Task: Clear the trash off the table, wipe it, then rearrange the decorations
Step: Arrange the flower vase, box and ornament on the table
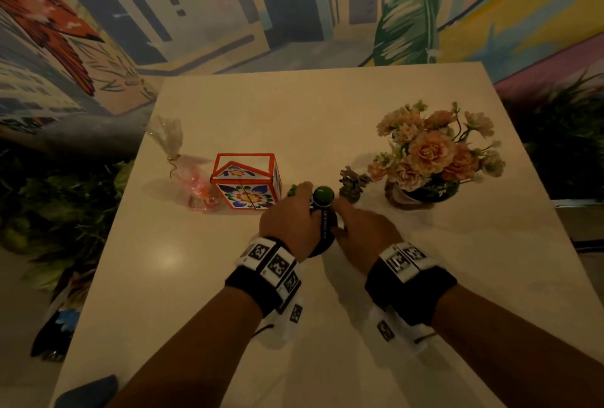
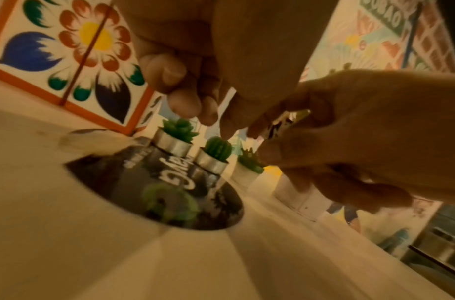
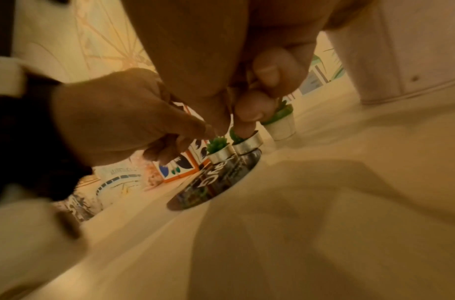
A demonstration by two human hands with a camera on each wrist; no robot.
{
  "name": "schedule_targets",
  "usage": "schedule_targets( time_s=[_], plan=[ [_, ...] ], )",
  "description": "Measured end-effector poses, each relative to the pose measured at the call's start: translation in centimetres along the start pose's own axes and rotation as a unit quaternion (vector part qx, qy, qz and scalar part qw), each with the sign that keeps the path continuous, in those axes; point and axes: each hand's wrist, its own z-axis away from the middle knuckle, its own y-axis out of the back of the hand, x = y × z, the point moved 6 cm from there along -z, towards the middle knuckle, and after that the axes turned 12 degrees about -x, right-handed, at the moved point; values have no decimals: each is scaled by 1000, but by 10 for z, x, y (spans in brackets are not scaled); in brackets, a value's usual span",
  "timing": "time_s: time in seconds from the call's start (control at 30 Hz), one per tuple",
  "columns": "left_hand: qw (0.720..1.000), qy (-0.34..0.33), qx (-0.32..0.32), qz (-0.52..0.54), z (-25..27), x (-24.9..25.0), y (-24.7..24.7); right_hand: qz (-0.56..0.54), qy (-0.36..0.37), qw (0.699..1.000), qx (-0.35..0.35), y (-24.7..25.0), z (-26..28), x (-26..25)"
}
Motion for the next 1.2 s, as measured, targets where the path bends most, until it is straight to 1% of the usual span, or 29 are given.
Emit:
schedule_targets(
  time_s=[0.1, 0.17, 0.23, 0.37, 0.47, 0.6, 0.7, 0.77, 0.93, 1.03, 1.1, 1.13, 1.2],
  plan=[
    [999, -42, -15, -1, -10, 16, -3, 12, -34, 999, -36, -12, 23, 20],
    [999, -32, -42, 5, -20, 22, -9, -11, -48, 998, -28, -11, 34, 34],
    [997, -6, -58, 45, -29, 24, -16, -46, -54, 997, 11, -4, 46, 50],
    [992, 28, -39, 115, -41, 24, -24, -146, -80, 983, 78, 4, 66, 88],
    [985, 39, -35, 162, -44, 26, -28, -217, -107, 963, 117, 11, 71, 116],
    [982, 51, -33, 178, -47, 31, -35, -289, -124, 932, 180, 23, 73, 147],
    [982, 60, -21, 180, -47, 34, -37, -345, -115, 905, 220, 38, 72, 159],
    [980, 63, -13, 186, -47, 36, -38, -376, -91, 893, 232, 47, 67, 162],
    [977, 77, 0, 200, -41, 38, -39, -420, -32, 882, 211, 57, 49, 159],
    [981, 96, 24, 165, -20, 39, -35, -455, -3, 868, 200, 58, 40, 161],
    [987, 73, 33, 137, 1, 54, -36, -465, 13, 863, 198, 59, 37, 164],
    [990, 54, 27, 126, 8, 65, -40, -472, 22, 859, 198, 60, 35, 165],
    [993, 29, -6, 117, 11, 82, -52, -479, 39, 854, 198, 64, 33, 167]
  ],
)
